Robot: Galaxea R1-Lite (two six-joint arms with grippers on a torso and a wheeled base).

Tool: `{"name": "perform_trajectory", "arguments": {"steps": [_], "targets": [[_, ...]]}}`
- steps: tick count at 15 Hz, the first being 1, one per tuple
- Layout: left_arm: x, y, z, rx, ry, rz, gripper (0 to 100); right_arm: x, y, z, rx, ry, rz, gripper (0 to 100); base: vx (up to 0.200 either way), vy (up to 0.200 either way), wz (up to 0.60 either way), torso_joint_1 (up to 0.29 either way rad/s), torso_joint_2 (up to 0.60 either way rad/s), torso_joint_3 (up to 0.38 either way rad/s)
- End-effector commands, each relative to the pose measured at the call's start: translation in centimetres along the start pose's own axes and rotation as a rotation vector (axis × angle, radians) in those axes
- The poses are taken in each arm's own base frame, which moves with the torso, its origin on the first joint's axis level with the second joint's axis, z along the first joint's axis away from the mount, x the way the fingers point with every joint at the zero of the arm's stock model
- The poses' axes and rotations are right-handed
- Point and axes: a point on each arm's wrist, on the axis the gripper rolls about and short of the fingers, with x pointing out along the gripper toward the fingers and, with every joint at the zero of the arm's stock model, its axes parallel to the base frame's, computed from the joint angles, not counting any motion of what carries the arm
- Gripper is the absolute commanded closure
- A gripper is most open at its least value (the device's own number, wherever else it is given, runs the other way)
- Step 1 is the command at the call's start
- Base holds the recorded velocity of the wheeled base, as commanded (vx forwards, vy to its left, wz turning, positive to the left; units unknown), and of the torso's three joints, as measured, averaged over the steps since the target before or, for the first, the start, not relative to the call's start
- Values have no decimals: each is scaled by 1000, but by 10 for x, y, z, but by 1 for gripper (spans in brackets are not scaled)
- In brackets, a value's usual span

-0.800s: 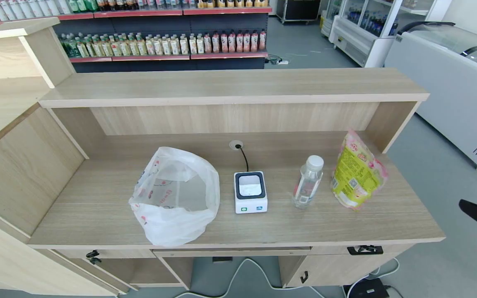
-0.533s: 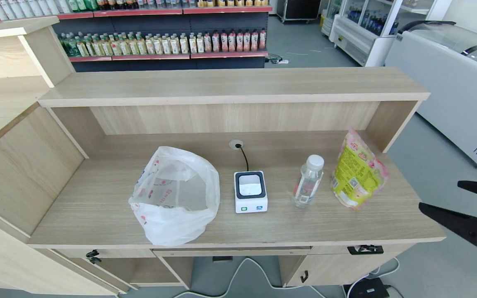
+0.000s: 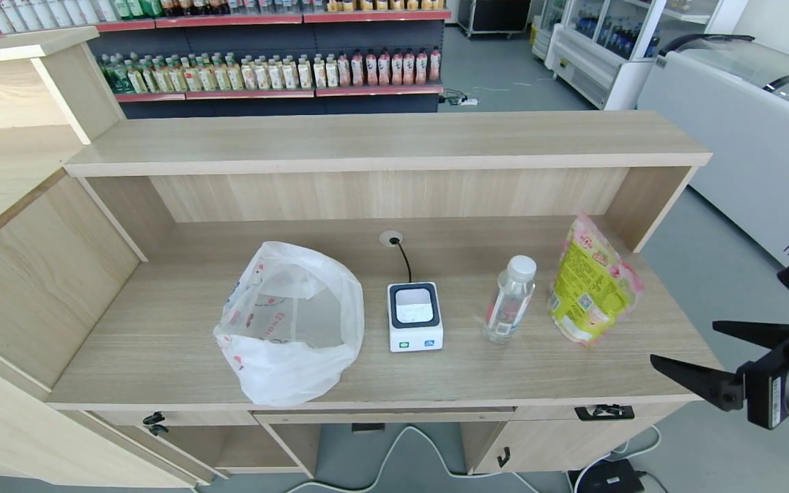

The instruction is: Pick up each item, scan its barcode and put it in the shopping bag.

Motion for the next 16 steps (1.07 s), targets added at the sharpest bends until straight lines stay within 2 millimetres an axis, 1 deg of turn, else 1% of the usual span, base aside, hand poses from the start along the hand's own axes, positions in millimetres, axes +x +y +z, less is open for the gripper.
{"name": "perform_trajectory", "arguments": {"steps": [1, 2, 4, 7, 8, 10, 12, 16], "targets": [[0, 0, 0, -1, 0, 2, 0, 2, -8, -16, 13, 69, -50, 0, 0, 0, 0, 0, 0, 0], [0, 0, 0, -1, 0, 0, 0, 10, -12, -19, 14, 96, -49, 0, 0, 0, 0, 0, 0, 0], [0, 0, 0, -1, 0, 2, 0, 16, -16, -22, 16, 105, -63, 0, 0, 0, 0, 0, 0, 0], [0, 0, 0, -1, 0, 2, 0, 30, -21, -24, -10, 112, -62, 0, 0, 0, 0, 0, 0, 0], [0, 0, 0, -1, 0, 0, 0, 41, -24, -25, -18, 104, -59, 0, 0, 0, 0, 0, 0, 0], [0, 0, 0, -1, 0, 2, 0, 53, -26, -24, -29, 87, -33, 0, 0, 0, 0, 0, 0, 0], [0, 0, 0, -1, 0, 2, 0, 65, -29, -26, -92, 71, 24, 0, 0, 0, 0, 0, 0, 0], [0, 0, 0, -1, 0, 2, 0, 81, -33, -24, -169, 45, 53, 0, 0, 0, 0, 0, 0, 0]]}}
